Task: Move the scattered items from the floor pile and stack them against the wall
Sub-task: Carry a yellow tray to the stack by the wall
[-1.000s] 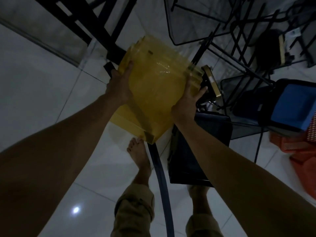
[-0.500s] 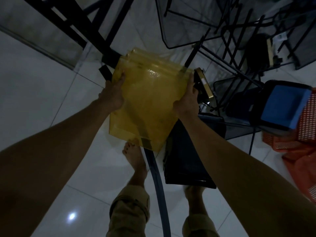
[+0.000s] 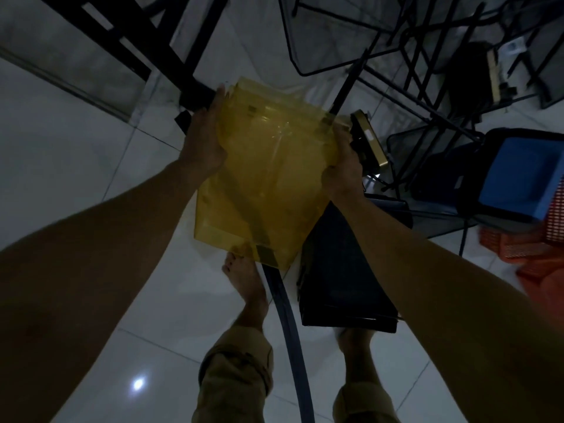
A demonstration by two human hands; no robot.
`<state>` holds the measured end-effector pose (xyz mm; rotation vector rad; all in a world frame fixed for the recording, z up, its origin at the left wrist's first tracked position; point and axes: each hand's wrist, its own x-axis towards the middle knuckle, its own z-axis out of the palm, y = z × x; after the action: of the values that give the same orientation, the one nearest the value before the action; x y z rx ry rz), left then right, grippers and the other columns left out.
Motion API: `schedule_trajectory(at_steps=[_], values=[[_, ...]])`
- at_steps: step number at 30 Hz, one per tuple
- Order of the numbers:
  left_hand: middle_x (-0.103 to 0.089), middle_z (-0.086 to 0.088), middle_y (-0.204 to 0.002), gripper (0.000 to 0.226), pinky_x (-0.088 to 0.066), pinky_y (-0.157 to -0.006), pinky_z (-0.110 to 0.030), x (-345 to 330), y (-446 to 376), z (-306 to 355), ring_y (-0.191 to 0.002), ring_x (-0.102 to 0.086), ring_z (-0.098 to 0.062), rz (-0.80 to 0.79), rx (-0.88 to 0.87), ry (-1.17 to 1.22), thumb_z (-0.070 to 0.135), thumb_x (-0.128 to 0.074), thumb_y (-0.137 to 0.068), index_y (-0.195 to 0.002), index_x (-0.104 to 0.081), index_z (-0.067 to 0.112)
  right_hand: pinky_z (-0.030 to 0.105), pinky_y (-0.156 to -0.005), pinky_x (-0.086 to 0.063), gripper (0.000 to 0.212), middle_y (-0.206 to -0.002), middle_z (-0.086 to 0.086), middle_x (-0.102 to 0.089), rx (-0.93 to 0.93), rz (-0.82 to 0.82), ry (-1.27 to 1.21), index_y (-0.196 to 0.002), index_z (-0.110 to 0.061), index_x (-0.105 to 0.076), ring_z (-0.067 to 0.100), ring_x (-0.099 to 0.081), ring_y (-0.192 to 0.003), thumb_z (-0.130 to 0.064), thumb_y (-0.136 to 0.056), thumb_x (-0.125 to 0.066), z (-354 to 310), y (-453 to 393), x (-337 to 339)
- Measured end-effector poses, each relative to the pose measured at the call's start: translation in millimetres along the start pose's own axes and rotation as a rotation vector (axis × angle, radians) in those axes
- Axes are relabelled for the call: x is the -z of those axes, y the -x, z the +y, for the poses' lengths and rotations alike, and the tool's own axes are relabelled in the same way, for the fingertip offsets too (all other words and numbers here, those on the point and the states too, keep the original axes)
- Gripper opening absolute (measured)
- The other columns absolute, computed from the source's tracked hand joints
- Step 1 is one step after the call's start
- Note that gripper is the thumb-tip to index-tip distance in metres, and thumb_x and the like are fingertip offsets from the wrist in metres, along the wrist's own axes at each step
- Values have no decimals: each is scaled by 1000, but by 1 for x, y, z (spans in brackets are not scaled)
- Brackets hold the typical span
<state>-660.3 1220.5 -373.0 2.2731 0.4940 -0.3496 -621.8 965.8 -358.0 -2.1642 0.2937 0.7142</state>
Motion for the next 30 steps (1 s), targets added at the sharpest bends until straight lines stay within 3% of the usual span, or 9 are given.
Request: schedule_trajectory(at_steps=[4, 11, 14, 18, 21, 23, 26, 28, 30], values=[[-35, -8, -151, 83, -29, -103, -23, 4, -3, 1, -129, -40, -18, -60, 72, 23, 10, -56, -96, -154, 0, 32, 21, -87, -42, 78, -139, 13, -44, 10, 3, 3, -151, -30, -33, 22, -50, -117, 15, -87, -33, -1, -2, 2], [-32, -13, -152, 79, -34, -109, -48, 18, 12, 17, -131, -39, -34, -96, 109, -45, 22, -51, -98, -150, 4, 45, 1, -70, -41, 72, -127, 7, -49, 90, 6, -11, -151, -24, -31, 10, -49, -99, 15, -91, -31, -8, 18, 20], [-32, -14, -151, 74, -37, -107, -52, 32, 22, 37, -129, -41, -34, -93, 115, -56, 25, -46, -100, -149, 4, 48, 18, -86, -52, 76, -136, 11, -49, 121, 1, -30, -152, -24, -28, 22, -57, -106, 17, -88, -33, -18, 31, 35], [-40, -17, -145, 68, -40, -104, -51, 57, 51, 82, -122, -48, -32, -72, 75, -43, 31, -41, -102, -151, 6, 41, 25, -115, -25, 79, -149, 5, -31, 207, -53, -36, -154, -15, -21, 16, -32, -136, 22, -85, -31, -37, 64, 62], [-36, -14, -148, 69, -36, -107, -55, 80, 83, 122, -127, -43, -29, -87, 41, -17, 43, -40, -101, -149, 9, 43, 16, -106, -7, 80, -162, 13, -3, 164, -54, 52, -155, -24, -13, 22, -3, -148, 17, -91, -35, -63, 101, 98], [-22, -8, -156, 70, -27, -113, -54, 94, 104, 148, -137, -32, -24, -66, 38, -23, 47, -41, -100, -148, 11, 47, 12, -97, -16, 78, -161, 17, 9, 161, -54, 86, -156, -25, -8, 25, 3, -147, 11, -94, -39, -79, 125, 125], [8, -7, -161, 79, -14, -118, -51, 115, 136, 194, -147, -7, -20, -13, 7, -84, 23, -49, -101, -150, 11, 40, 24, -96, -26, 81, -161, 20, 11, 247, -36, 150, -156, -23, -3, 34, 2, -145, 4, -95, -48, -100, 160, 170], [15, -8, -160, 90, -19, -118, -46, 126, 155, 223, -147, -6, -21, -9, -5, -107, 5, -54, -96, -151, 11, 36, 31, -96, -33, 86, -159, 20, 19, 264, -18, 142, -156, -27, -4, 36, 2, -144, 8, -92, -50, -115, 185, 200], [17, -7, -159, 95, -26, -114, -43, 135, 174, 253, -146, -11, -21, -23, -19, -118, 3, -57, -94, -150, 13, 35, 45, -92, -42, 88, -158, 19, 24, 232, 26, 152, -155, -31, -6, 38, -19, -136, 12, -91, -47, -126, 213, 230]])
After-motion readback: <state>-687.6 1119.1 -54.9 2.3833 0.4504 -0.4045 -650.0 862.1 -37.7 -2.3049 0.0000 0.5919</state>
